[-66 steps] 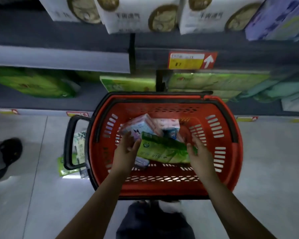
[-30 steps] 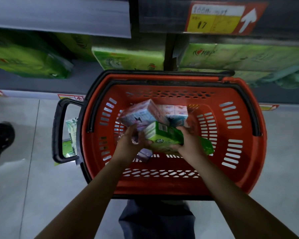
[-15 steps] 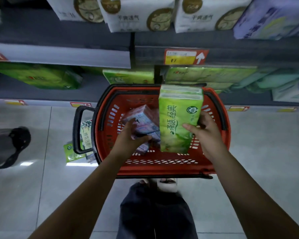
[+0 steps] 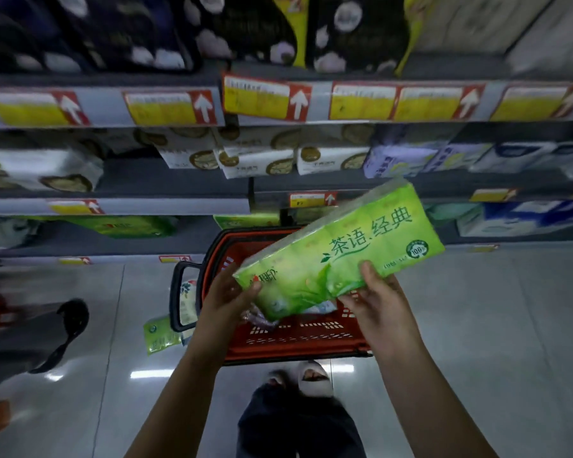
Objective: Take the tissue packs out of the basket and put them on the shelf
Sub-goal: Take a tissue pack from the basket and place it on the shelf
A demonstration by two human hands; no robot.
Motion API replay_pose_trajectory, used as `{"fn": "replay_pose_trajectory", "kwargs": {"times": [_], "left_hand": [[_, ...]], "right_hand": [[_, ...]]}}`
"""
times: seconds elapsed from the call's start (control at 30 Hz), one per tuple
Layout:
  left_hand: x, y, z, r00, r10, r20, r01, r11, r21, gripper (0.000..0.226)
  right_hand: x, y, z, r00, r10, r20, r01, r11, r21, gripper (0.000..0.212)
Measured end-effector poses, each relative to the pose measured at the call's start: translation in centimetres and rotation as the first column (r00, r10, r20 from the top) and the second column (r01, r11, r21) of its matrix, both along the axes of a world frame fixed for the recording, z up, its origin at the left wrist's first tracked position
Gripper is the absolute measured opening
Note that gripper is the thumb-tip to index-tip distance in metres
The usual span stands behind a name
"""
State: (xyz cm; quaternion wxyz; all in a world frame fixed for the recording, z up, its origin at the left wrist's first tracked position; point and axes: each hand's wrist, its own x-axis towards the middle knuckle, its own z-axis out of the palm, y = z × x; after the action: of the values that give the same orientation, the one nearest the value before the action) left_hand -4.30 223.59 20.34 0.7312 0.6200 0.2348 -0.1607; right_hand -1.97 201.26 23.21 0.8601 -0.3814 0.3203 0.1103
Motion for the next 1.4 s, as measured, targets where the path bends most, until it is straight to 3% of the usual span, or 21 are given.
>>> {"fn": "replay_pose_trajectory", "kwargs": {"times": [0.07,0.2,0.27,0.37,0.5,0.63,0.7,0.8,0.9,1.0,1.07,1.17,1.3,1.4], "left_hand": [[-0.1,-0.3,3.3,0.999,0.014,0.045,-0.012,0.999,-0.037,0.073],[-0.3,-1.4,9.1,0.992,0.105,0.066,-0.102,0.994,-0.05,0.056],[-0.3,-1.6,11.6,0.988,0.136,0.072,-0.131,0.989,-0.075,0.063],[-0.2,-1.6,15.3,0.982,0.168,0.086,-0.16,0.982,-0.099,0.086],[0.2,-1.5,19.8,0.971,0.187,0.147,-0.163,0.974,-0.156,0.078],[0.7,-1.4,24.5,0.95,0.176,0.256,-0.139,0.978,-0.157,0.059],[1.0,-1.4,26.8,0.945,0.13,0.302,-0.092,0.986,-0.137,0.039],[1.5,-0.9,29.8,0.921,0.067,0.383,-0.037,0.996,-0.085,0.032],[1.9,-0.3,32.3,0.892,0.015,0.452,0.011,0.998,-0.055,0.029],[2.1,0.3,34.2,0.858,-0.013,0.513,0.016,1.0,-0.002,0.027],[2.2,0.8,35.2,0.846,-0.011,0.534,-0.007,0.999,0.032,0.027],[2.3,1.5,36.4,0.84,0.03,0.542,-0.05,0.999,0.022,0.028],[1.8,2.2,38.2,0.842,0.035,0.539,-0.05,0.999,0.014,0.035],[1.4,3.0,39.2,0.841,0.044,0.54,-0.056,0.998,0.006,0.036]], "right_hand": [[-0.7,0.5,2.4,0.999,-0.025,-0.046,0.026,0.999,0.027,0.071],[-1.8,1.3,7.8,0.995,-0.078,-0.064,0.085,0.99,0.113,0.058],[-2.2,1.4,10.3,0.994,-0.098,-0.05,0.104,0.987,0.122,0.058],[-2.7,1.4,13.6,0.994,-0.113,0.008,0.11,0.981,0.161,0.076],[-3.2,1.9,18.4,0.992,-0.117,0.042,0.107,0.976,0.192,0.082],[-3.4,2.2,22.0,0.987,-0.148,0.061,0.132,0.967,0.22,0.072],[-3.7,2.1,23.7,0.988,-0.124,0.091,0.102,0.972,0.214,0.058],[-4.2,2.1,25.9,0.984,-0.132,0.12,0.105,0.973,0.206,0.034],[-4.7,2.5,27.1,0.977,-0.128,0.171,0.089,0.972,0.217,0.054],[-5.0,2.5,27.6,0.975,-0.035,0.221,0.0,0.988,0.157,0.047],[-5.2,1.9,27.7,0.962,0.072,0.262,-0.073,0.997,-0.005,0.065],[-5.6,0.1,27.7,0.96,0.061,0.274,-0.018,0.988,-0.155,0.072],[-5.1,-2.4,29.2,0.927,0.024,0.374,0.025,0.992,-0.126,0.085],[-4.3,-2.9,31.5,0.899,0.11,0.424,0.018,0.958,-0.287,0.086]]}}
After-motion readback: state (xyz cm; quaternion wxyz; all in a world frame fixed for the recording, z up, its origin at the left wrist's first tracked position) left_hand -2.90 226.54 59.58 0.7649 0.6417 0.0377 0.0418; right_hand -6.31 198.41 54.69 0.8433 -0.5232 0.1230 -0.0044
